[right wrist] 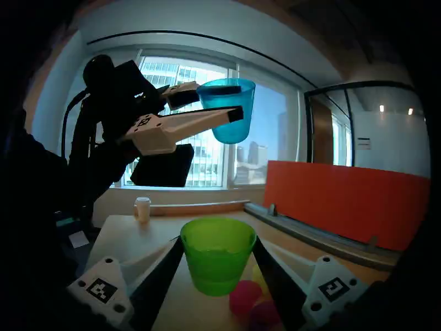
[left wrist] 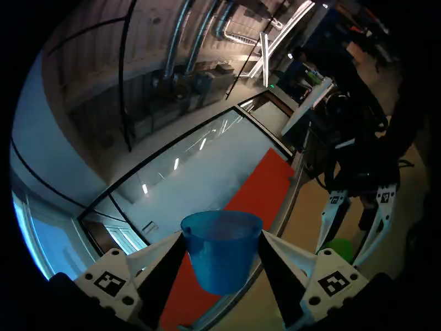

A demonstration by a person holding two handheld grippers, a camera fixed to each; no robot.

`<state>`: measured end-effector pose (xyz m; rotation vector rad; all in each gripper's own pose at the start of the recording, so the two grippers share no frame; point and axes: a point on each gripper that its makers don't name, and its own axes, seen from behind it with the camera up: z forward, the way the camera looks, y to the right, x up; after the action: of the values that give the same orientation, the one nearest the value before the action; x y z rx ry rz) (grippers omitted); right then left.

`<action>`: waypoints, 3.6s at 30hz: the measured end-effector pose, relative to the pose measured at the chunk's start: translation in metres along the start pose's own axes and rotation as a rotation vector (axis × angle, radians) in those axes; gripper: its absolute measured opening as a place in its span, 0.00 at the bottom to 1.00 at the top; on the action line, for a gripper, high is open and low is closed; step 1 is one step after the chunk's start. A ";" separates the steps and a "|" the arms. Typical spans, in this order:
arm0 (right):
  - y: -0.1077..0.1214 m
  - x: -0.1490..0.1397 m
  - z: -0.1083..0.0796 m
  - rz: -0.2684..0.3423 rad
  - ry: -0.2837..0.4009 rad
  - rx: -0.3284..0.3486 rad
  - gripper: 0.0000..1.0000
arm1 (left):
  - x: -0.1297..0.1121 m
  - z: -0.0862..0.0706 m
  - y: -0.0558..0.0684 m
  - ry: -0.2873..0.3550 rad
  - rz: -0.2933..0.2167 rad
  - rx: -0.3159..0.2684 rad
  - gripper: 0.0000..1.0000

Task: Pour water

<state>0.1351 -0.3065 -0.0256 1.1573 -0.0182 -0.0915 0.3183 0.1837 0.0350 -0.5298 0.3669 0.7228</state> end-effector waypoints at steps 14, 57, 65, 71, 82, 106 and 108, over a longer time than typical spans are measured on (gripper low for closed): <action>0.001 0.003 -0.001 -0.003 0.006 -0.004 0.91 | -0.003 0.003 -0.006 0.012 -0.282 -0.014 0.84; 0.010 0.003 -0.011 0.006 -0.010 -0.027 0.91 | -0.066 -0.007 0.021 -0.083 -0.820 -0.069 0.85; 0.013 -0.005 -0.020 0.016 -0.031 -0.034 0.91 | -0.089 -0.016 0.036 -0.120 -0.818 -0.061 0.85; 0.016 -0.010 -0.029 0.020 -0.049 -0.041 0.91 | -0.103 -0.025 0.045 -0.143 -0.800 -0.056 0.85; 0.022 -0.011 -0.044 0.026 -0.062 -0.058 0.91 | -0.127 -0.035 0.061 -0.195 -0.787 -0.067 0.85; 0.029 -0.031 -0.069 0.034 -0.151 -0.077 0.91 | -0.172 -0.056 0.116 -0.331 -0.744 -0.162 0.86; 0.029 -0.034 -0.069 0.040 -0.161 -0.072 0.91 | -0.176 -0.058 0.121 -0.344 -0.739 -0.173 0.86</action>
<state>0.1073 -0.2288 -0.0255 1.0745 -0.1790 -0.1490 0.1032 0.1341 0.0349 -0.6369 -0.2189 0.1169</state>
